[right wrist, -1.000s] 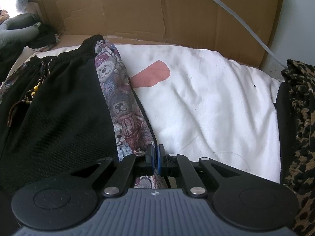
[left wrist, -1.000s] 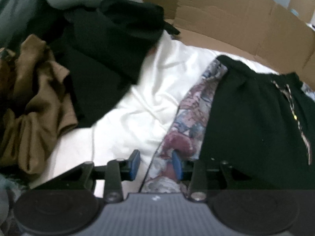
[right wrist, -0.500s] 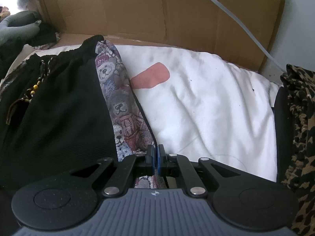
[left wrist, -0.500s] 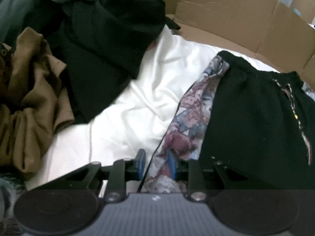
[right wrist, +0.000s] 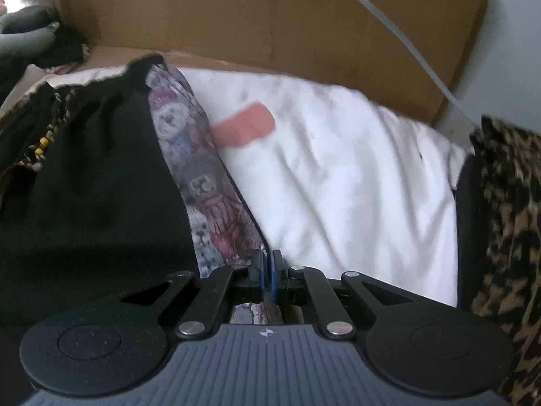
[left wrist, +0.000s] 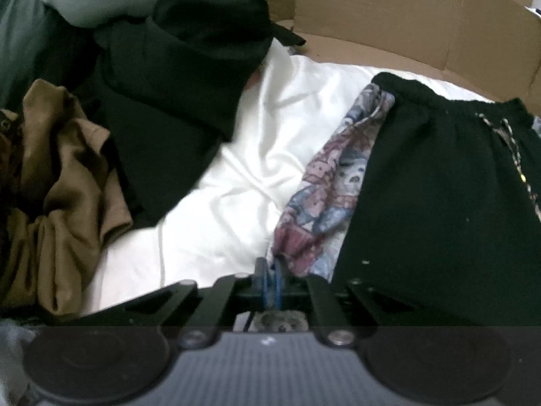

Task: Fold clothes
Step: 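Open both grippers and adjust the folded hem edge at the waistband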

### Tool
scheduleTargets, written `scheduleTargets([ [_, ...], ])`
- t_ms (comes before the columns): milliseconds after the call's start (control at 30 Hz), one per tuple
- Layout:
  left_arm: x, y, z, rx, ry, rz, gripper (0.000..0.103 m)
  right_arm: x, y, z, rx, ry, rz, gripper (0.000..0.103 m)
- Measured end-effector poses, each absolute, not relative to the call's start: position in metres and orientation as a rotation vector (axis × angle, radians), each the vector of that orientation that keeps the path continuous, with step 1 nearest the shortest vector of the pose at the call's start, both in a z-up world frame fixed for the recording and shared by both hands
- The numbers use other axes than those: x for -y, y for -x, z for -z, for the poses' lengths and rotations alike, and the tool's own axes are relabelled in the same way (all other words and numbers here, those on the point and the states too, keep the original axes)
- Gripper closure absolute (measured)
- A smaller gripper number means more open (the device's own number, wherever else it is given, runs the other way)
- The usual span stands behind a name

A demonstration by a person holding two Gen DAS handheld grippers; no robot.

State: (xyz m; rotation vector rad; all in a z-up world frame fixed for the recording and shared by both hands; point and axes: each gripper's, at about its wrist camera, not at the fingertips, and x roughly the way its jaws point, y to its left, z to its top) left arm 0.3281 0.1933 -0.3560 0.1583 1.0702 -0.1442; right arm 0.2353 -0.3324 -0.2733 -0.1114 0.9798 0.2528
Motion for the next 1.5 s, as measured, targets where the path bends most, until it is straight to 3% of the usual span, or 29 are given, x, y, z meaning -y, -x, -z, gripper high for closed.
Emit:
scheduleTargets([
  [133,-0.196,-0.329,0.338,-1.006,-0.080,0.160,0.087,0.325,-0.247,0.258,-0.908,0.077,-0.287,0.099],
  [367,-0.176,-0.353,0.335,-0.971,-0.068,0.175,0.087,0.308,-0.276,0.267,-0.906,0.083,-0.279,0.098],
  [433,-0.173,-0.359,0.338,-0.974,-0.065,0.178,0.086,0.307,-0.279,0.271,-0.909,0.069,-0.282,0.092],
  [533,-0.170,-0.364,0.345,-0.983,-0.069,0.193,0.077,0.303,-0.281,0.273,-0.905,0.053,-0.300,0.085],
  [600,-0.170,-0.366,0.350,-0.998,-0.060,0.196,0.070,0.300,-0.282,0.274,-0.898,0.047,-0.308,0.072],
  [767,-0.163,-0.364,0.359,-0.984,-0.097,0.191,0.061,0.287,-0.289,0.277,-0.897,0.085,-0.321,0.070],
  [933,-0.165,-0.367,0.360,-0.990,-0.092,0.197,0.060,0.282,-0.295,0.288,-0.923,0.100,-0.318,0.071],
  [1033,-0.167,-0.368,0.360,-0.997,-0.072,0.201,0.062,0.282,-0.299,0.290,-0.929,0.083,-0.315,0.072],
  [1067,-0.168,-0.369,0.360,-1.000,-0.065,0.202,0.062,0.280,-0.299,0.290,-0.930,0.088,-0.325,0.085],
  [1133,-0.168,-0.369,0.361,-1.002,-0.059,0.203,0.062,0.276,-0.298,0.290,-0.927,0.113,-0.339,0.097],
  [1200,-0.167,-0.370,0.361,-1.003,-0.063,0.206,0.064,0.273,-0.297,0.289,-0.914,0.148,-0.315,0.099],
  [1233,-0.167,-0.371,0.361,-1.002,-0.061,0.202,0.075,0.274,-0.296,0.287,-0.905,0.151,-0.300,0.100],
  [1267,-0.168,-0.372,0.360,-0.999,-0.053,0.192,0.096,0.275,-0.296,0.286,-0.896,0.154,-0.286,0.100],
  [1500,-0.171,-0.372,0.360,-0.972,-0.045,0.132,0.095,0.282,-0.300,0.283,-0.923,0.174,-0.196,0.100],
])
